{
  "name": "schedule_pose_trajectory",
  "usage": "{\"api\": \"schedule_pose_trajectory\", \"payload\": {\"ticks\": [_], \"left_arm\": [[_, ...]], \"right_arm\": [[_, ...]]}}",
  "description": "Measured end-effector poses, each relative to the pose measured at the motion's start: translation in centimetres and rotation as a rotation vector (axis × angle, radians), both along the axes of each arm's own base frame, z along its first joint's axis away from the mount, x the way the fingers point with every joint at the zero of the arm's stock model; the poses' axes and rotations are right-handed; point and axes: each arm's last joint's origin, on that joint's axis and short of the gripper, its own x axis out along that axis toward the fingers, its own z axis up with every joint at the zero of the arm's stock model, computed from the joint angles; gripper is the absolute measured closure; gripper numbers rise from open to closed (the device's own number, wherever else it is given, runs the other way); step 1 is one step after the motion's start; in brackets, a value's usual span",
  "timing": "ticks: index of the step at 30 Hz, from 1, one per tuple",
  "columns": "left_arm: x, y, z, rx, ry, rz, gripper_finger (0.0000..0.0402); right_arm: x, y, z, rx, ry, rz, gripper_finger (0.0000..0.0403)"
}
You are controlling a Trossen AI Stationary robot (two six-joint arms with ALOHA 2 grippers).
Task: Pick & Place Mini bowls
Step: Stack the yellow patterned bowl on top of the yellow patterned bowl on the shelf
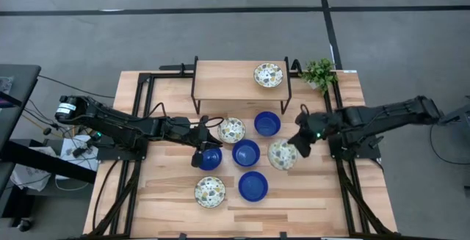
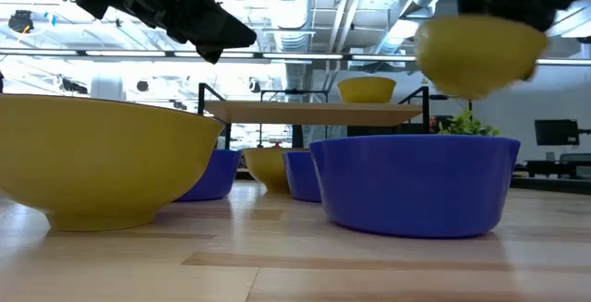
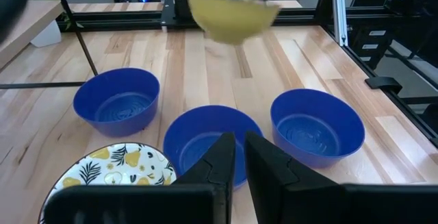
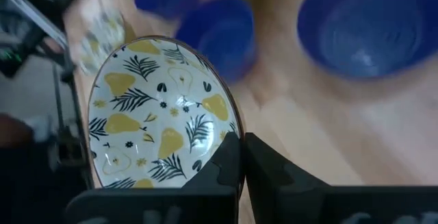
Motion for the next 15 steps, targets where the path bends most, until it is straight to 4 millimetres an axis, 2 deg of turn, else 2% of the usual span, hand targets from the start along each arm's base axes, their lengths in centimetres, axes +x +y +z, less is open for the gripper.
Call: {"api": "schedule_pose_trajectory", "payload": {"ticks": [9,15], "left_arm": [[0.0,0.0,0.0,0.000,0.000,0.000,0.0368],[0.0,0.0,0.0,0.016,-0.002,-0.003,0.0368]], "right_arm": [[0.3,-3.3,6.4,-0.123,-0.175,-0.143,0.0403],[0.2,-5.8,9.5,-0.215,-0.252,-0.248,0.0403]]}}
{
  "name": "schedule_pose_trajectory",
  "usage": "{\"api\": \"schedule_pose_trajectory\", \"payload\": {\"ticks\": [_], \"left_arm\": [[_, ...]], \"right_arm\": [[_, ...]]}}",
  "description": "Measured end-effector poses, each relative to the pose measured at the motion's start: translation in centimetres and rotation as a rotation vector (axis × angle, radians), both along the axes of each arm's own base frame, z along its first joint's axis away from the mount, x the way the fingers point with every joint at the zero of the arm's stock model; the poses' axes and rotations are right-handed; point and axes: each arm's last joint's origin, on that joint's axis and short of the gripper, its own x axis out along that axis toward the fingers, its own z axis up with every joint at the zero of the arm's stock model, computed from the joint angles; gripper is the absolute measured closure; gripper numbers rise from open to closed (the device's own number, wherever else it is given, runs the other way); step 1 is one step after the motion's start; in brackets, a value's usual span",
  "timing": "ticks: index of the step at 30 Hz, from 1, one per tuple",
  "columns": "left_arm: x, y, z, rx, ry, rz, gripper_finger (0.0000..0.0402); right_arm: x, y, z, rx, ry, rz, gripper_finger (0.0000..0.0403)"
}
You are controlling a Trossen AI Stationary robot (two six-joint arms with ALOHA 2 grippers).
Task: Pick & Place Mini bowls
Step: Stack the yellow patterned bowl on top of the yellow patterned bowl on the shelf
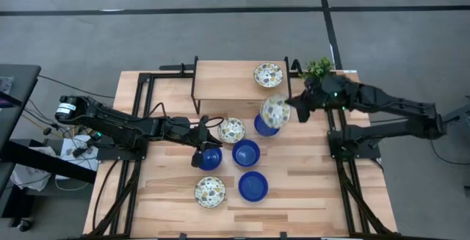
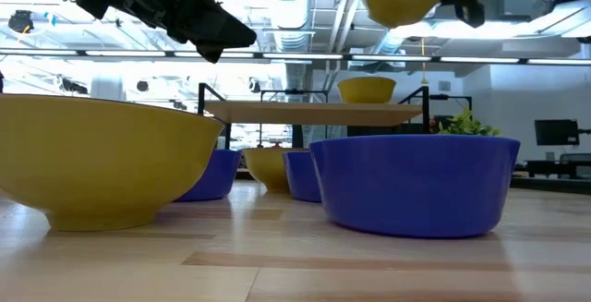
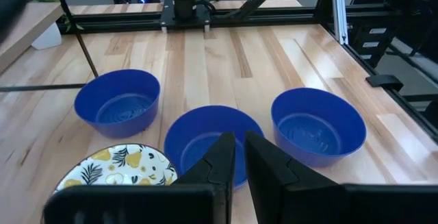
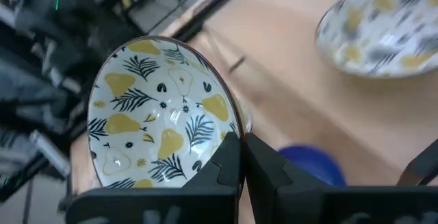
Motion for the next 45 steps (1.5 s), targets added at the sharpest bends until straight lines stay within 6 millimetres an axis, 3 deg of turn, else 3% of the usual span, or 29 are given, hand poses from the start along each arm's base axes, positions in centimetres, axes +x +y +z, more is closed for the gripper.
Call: {"api": "schedule_pose_trajectory", "payload": {"ticks": [4,12,18,28,35,45], "left_arm": [[0.0,0.0,0.0,0.009,-0.001,-0.002,0.0368],[0.0,0.0,0.0,0.009,-0.002,-0.002,0.0368],[0.0,0.0,0.0,0.009,-0.002,-0.002,0.0368],[0.0,0.0,0.0,0.009,-0.001,-0.002,0.0368],[0.0,0.0,0.0,0.009,0.000,-0.002,0.0368],[0.0,0.0,0.0,0.009,0.000,-0.002,0.0368]], "right_arm": [[0.8,-1.7,1.4,-0.005,-0.017,-0.079,0.0403],[3.8,-5.9,2.5,0.027,0.036,-0.211,0.0403],[4.9,-9.6,3.3,0.100,0.057,-0.243,0.0403],[4.8,-14.5,1.6,0.247,0.222,-0.350,0.0403],[4.5,-16.0,0.5,0.297,0.253,-0.348,0.0403],[4.3,-16.1,0.3,0.314,0.271,-0.358,0.0403]]}}
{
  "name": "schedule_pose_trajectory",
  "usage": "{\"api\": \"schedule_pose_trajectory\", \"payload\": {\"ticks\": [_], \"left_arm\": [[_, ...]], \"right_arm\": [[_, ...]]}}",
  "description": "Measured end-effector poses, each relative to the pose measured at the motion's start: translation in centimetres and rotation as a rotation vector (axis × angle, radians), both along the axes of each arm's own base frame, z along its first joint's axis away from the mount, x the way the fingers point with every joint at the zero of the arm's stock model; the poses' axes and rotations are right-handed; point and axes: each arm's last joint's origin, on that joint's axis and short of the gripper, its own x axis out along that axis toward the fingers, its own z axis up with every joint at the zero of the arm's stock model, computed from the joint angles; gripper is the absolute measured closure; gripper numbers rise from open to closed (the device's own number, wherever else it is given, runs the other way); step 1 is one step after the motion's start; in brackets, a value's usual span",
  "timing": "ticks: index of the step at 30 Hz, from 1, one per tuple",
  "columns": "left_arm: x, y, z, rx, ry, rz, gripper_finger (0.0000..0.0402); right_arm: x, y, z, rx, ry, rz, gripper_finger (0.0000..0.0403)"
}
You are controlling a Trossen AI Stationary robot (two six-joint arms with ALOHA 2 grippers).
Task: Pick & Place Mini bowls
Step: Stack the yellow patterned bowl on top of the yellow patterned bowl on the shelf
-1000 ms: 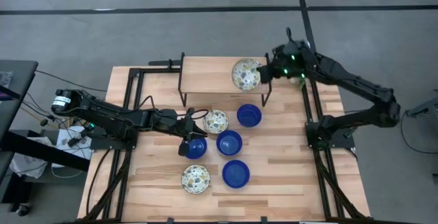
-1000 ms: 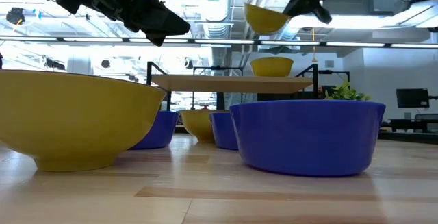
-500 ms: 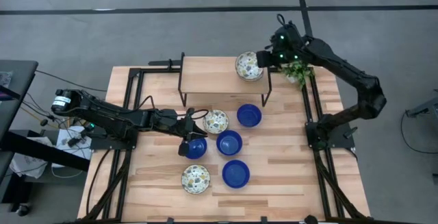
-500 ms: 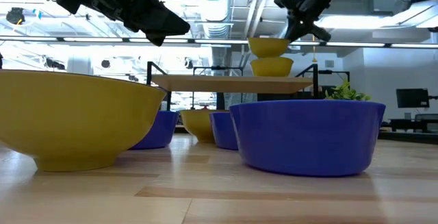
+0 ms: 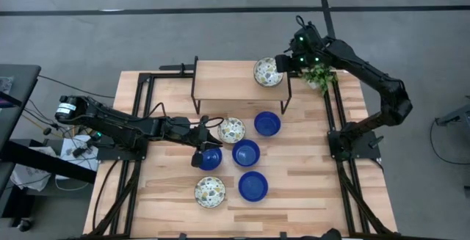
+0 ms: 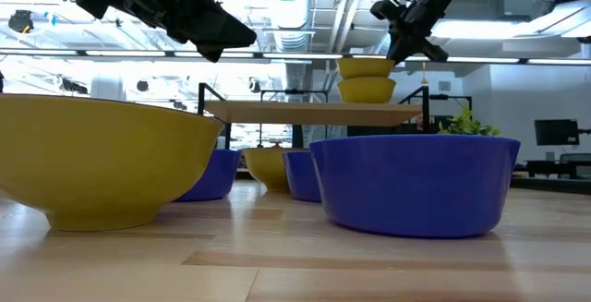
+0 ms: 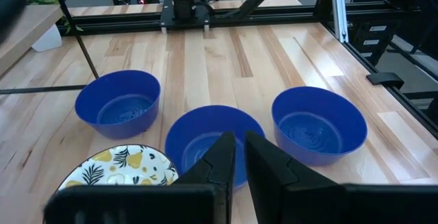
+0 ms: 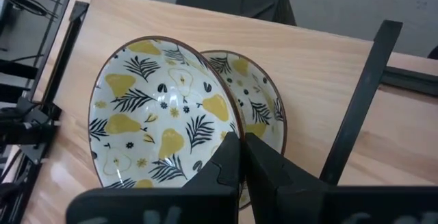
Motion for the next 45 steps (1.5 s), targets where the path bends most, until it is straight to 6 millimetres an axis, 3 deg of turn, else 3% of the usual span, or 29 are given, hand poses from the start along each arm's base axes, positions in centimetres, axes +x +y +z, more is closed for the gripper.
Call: {"api": "schedule_pose_trajectory", "payload": {"ticks": [45], "left_arm": [[0.00,0.00,0.00,0.000,0.000,0.000,0.0368]], "right_arm": [[-0.03,0.09,-0.22,0.010,0.038,-0.098,0.0394]]}}
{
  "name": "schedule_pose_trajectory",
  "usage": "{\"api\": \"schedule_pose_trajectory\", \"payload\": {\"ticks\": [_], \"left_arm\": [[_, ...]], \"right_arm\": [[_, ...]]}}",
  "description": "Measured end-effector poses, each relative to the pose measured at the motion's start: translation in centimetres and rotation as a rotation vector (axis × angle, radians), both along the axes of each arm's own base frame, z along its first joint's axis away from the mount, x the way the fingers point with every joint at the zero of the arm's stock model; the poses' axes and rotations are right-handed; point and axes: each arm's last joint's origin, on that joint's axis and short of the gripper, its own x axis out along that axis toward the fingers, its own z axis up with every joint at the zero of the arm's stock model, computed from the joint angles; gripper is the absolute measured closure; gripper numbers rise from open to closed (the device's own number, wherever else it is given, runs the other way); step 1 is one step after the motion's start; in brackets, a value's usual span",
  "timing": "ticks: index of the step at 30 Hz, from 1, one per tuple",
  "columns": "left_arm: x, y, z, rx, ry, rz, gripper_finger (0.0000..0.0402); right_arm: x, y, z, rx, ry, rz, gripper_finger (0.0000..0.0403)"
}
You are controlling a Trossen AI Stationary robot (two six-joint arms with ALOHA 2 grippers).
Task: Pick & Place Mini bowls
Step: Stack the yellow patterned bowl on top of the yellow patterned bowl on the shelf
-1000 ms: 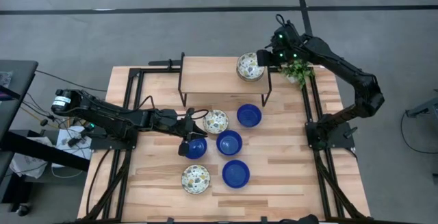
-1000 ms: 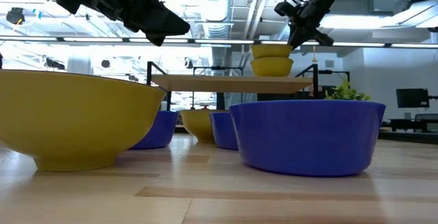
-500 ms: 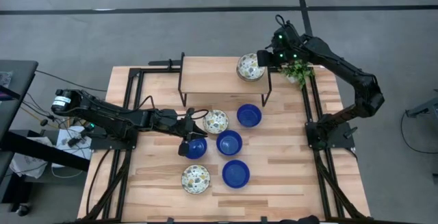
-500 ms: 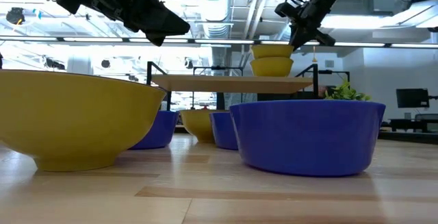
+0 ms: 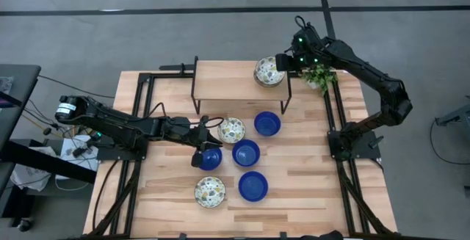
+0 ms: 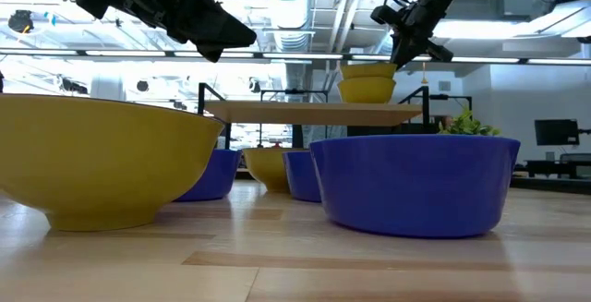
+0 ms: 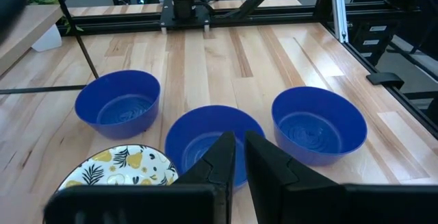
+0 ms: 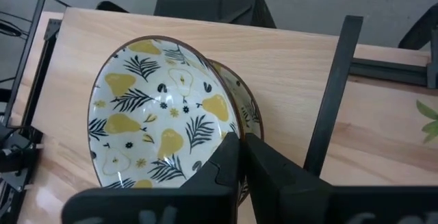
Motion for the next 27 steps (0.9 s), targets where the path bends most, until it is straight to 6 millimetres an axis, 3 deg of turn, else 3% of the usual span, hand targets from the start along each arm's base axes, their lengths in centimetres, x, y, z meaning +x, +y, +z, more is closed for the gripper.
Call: {"api": "schedule_pose_trajectory", "payload": {"ticks": [27], "left_arm": [[0.00,0.00,0.00,0.000,0.000,0.000,0.0368]], "right_arm": [[0.14,0.14,0.00,-0.002,0.000,0.011,0.0374]]}}
